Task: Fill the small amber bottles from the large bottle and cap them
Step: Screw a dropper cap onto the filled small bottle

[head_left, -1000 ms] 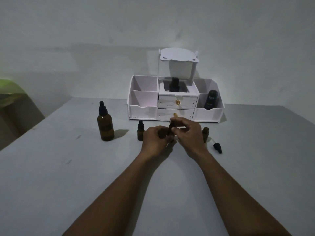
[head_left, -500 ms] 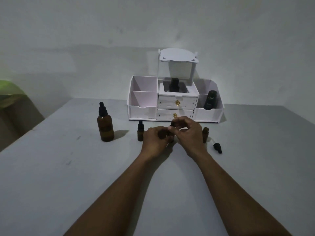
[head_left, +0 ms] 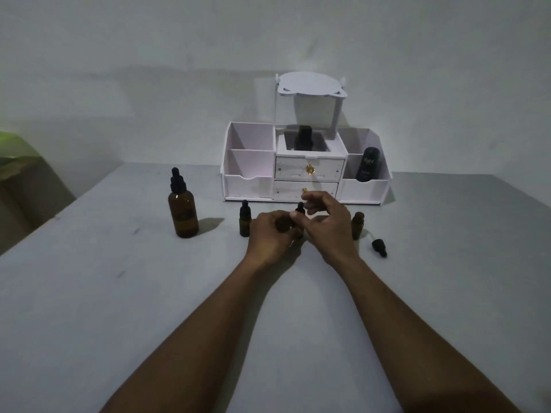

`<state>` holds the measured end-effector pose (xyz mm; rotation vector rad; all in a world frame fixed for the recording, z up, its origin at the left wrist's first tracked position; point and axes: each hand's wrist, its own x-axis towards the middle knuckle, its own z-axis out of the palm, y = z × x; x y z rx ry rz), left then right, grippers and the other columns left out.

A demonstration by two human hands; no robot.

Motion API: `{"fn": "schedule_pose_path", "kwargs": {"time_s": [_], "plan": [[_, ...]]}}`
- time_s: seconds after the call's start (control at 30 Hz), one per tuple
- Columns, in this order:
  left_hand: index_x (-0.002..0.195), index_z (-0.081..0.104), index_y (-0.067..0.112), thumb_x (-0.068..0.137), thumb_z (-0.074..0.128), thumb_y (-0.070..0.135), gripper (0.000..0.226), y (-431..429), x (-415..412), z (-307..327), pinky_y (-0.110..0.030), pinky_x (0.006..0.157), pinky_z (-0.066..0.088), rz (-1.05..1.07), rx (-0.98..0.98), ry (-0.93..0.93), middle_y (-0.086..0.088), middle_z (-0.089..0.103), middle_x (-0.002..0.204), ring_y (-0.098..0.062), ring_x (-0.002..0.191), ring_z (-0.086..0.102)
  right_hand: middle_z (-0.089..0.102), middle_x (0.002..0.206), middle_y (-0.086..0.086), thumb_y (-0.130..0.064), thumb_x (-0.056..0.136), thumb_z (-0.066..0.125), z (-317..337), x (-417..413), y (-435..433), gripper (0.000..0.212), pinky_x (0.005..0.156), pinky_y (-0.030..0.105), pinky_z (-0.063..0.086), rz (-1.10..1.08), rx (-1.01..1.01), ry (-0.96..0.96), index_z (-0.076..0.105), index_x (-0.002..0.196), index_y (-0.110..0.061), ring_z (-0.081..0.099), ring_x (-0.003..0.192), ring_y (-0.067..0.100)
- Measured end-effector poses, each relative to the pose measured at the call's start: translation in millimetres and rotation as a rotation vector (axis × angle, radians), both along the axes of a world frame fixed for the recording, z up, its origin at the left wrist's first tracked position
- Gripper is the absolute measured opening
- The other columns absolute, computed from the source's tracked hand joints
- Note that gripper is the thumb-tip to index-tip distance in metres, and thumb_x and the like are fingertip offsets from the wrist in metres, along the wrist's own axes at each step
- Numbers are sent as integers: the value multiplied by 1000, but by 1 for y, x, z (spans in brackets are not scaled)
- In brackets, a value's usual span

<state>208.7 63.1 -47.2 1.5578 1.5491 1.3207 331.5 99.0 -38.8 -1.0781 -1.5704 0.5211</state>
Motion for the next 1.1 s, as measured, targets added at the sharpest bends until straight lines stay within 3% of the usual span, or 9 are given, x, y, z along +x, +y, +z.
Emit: {"fn": "schedule_pose_path", "kwargs": {"time_s": [0.07, 0.17, 0.27, 0.37, 0.7, 0.83, 0.97, 1.1], "plan": [[110, 76, 21, 87, 80, 13, 25, -1, 0, 0, -3, 56, 46, -5, -14, -21, 15, 72, 97, 1, 84, 67, 71, 109, -4, -11, 85, 75, 0, 0, -1, 34, 80, 21, 58, 28, -5, 7, 69, 118, -19, 66, 99, 6], [114, 75, 18, 87, 80, 12, 28, -2, 0, 2, -5, 56, 47, 0, -21, -43, 10, 74, 104, -4, 92, 70, 74, 108, -1, -4, 87, 70, 1, -1, -2, 28, 88, 31, 59, 25, -13, -29, 73, 113, -15, 68, 100, 9], [114, 75, 17, 87, 80, 13, 28, -3, 1, 3, -9, 69, 51, -1, -11, -6, 5, 76, 109, -9, 98, 71, 74, 103, -3, -7, 86, 73, 3, -1, -3, 24, 82, 21, 58, 12, -4, -36, 74, 109, -15, 69, 95, 5], [112, 76, 18, 86, 82, 13, 27, -2, 1, 1, -8, 65, 49, 12, -21, -11, 7, 76, 107, -8, 95, 71, 73, 102, -4, -8, 85, 75, 2, -3, -3, 23, 78, 11, 53, 7, 2, -34, 73, 107, -16, 68, 92, 3], [112, 76, 16, 86, 81, 11, 28, -4, 1, 3, -27, 86, 59, 19, 9, -19, 4, 76, 108, -12, 99, 72, 71, 102, -7, -12, 84, 77, 0, -6, -2, 27, 79, 8, 51, -7, 5, -29, 72, 110, -16, 66, 89, -1], [119, 72, 18, 82, 85, 11, 40, -7, 0, 2, -13, 74, 55, 7, 1, -10, 8, 74, 110, -8, 99, 70, 71, 110, -4, -15, 83, 79, -1, -6, -3, 39, 76, 6, 51, -5, 31, -36, 68, 120, -20, 66, 96, 2], [134, 61, 20, 77, 88, 13, 64, -18, -4, 8, -15, 72, 54, 14, -29, -79, 6, 66, 115, -12, 102, 67, 67, 119, -10, -26, 84, 79, 5, -6, -6, 45, 80, 14, 54, -5, 119, -13, 63, 126, -23, 63, 105, 2], [136, 61, 19, 86, 81, 18, 53, -33, -18, 11, -13, 74, 47, 38, -80, -131, 0, 65, 126, -17, 111, 63, 66, 114, -6, -27, 87, 75, 16, -4, -11, 38, 76, 12, 53, -51, 314, -2, 64, 122, -16, 61, 101, 2]]}}
